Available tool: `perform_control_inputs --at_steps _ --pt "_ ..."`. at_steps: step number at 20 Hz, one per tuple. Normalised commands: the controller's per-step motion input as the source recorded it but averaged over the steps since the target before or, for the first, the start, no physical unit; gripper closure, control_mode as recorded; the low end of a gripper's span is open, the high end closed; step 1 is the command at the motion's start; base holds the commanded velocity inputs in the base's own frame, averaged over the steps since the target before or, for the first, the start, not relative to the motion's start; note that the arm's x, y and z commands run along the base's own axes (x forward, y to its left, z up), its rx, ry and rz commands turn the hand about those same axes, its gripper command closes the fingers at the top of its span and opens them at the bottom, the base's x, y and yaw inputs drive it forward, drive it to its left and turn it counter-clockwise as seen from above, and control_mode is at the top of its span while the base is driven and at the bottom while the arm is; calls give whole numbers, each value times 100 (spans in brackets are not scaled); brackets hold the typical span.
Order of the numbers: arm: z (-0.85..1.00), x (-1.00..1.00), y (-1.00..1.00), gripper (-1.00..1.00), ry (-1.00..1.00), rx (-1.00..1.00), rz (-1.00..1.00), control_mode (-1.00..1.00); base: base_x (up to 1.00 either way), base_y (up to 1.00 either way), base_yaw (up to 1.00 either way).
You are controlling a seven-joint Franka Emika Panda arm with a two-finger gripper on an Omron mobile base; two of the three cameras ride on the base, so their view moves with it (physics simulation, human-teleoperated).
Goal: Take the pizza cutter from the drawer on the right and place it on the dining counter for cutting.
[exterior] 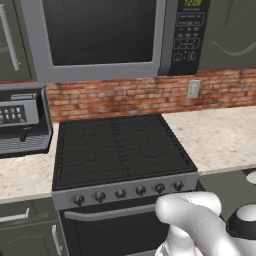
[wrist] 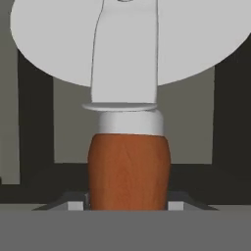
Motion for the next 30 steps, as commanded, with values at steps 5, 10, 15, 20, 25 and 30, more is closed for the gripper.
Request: perform_control_inputs --at_steps 5,10,15,20,25,30 --pt "81 -26 8 100 -11 0 -1 -100 0 0 0" --pt "68 -1 44 100 -15 0 -2 -100 0 0 0" --pt "58 14 52 100 -14 0 0 -100 0 0 0" --pt "48 23 52 100 -2 6 0 -100 0 0 0" --pt "47 21 66 100 0 4 0 -100 0 0 0" --pt "18 12 97 100 -2 0 -2 -100 0 0 0"
